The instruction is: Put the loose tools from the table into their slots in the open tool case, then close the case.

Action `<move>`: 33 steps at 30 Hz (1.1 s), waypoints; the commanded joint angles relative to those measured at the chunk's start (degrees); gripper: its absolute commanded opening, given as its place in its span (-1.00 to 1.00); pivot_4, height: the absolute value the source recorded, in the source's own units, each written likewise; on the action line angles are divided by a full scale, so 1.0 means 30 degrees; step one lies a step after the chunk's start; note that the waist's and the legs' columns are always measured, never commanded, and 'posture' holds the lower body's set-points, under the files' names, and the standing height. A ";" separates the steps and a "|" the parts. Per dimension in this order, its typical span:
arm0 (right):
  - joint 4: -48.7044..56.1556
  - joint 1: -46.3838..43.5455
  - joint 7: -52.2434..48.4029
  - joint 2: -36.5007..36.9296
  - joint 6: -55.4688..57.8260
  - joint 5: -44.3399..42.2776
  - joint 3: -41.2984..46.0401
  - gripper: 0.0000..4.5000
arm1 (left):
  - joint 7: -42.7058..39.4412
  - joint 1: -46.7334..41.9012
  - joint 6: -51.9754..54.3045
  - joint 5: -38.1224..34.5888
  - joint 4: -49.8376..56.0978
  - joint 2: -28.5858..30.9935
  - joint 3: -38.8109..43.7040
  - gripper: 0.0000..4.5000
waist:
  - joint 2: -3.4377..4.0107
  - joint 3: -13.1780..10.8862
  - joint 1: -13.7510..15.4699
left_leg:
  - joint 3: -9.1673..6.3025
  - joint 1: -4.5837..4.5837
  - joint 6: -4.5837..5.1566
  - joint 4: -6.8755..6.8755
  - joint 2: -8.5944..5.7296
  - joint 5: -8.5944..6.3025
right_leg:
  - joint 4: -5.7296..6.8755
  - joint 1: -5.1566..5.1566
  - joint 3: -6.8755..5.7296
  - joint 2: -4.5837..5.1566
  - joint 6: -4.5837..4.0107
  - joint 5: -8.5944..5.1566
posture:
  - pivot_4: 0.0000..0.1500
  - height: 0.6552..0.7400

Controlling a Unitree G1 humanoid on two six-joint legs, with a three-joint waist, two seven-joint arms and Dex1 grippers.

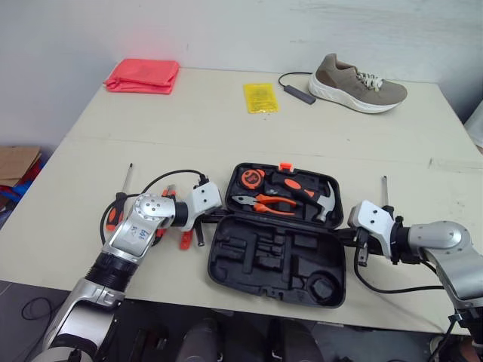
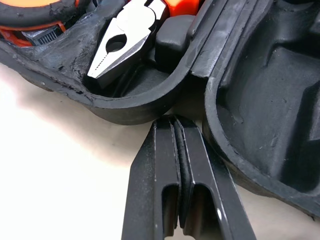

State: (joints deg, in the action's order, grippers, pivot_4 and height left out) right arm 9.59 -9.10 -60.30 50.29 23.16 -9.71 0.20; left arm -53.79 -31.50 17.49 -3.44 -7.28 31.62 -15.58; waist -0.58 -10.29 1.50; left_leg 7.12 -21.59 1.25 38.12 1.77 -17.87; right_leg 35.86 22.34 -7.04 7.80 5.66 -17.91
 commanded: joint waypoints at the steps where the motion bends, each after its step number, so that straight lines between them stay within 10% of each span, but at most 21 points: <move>1: 0.0094 -0.0057 0.0527 -0.0104 -0.0698 -0.0141 0.0649 -1.00 | -0.0728 0.0588 -0.0012 -0.0323 0.0964 0.0068 -0.0100 -0.99 | 0.0000 0.0000 -0.0051 | 0.0004 0.0000 0.0000 -0.0002 0.0001 -0.0001 | -0.0001 0.0001 0.0001 0.0000 0.0000 0.0000 | 1.00 1.00; 13: -0.0764 -0.0210 0.0583 -0.0010 -0.1716 -0.0105 0.0513 -1.00 | -0.0422 0.1578 0.0464 -0.0263 0.1989 0.0409 0.0658 -0.99 | 0.0000 0.0000 -0.0078 | 0.0010 0.0001 0.0002 -0.0006 0.0008 -0.0004 | -0.0002 0.0006 0.0007 -0.0007 0.0000 0.0000 | 1.00 1.00; 23: 0.1283 0.6321 -0.1808 0.0868 -0.4654 -0.3760 1.1078 -1.00 | -0.2924 0.5302 0.0328 -0.5401 0.3361 0.5317 0.9635 -0.88 | 0.0006 -0.0006 -0.0072 | 0.0004 -0.0004 -0.0009 -0.0045 0.0031 -0.0015 | -0.0035 0.0014 0.0065 -0.0010 -0.0001 -0.0001 | 1.00 1.00; 33: -0.1468 1.2958 -0.1406 -0.2677 -0.8675 -0.4168 1.9135 0.97 | -0.0607 0.8586 -0.4313 -0.5199 -0.7710 0.8566 1.7915 0.99 | -0.0008 -0.0004 -0.0147 | -0.0004 0.0057 0.0015 -0.0081 0.0038 -0.0237 | -0.0111 -0.0036 0.0136 0.0138 -0.0009 0.0007 | 1.00 1.00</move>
State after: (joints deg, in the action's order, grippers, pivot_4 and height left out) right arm 8.17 28.66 -65.08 42.83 0.52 -21.61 53.36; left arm -57.72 -6.03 7.50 -19.60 -25.59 54.83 33.38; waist -0.60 -10.30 1.06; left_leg 7.12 -21.39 1.28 37.87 1.88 -18.59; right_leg 35.53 22.24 -6.62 8.25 5.61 -17.87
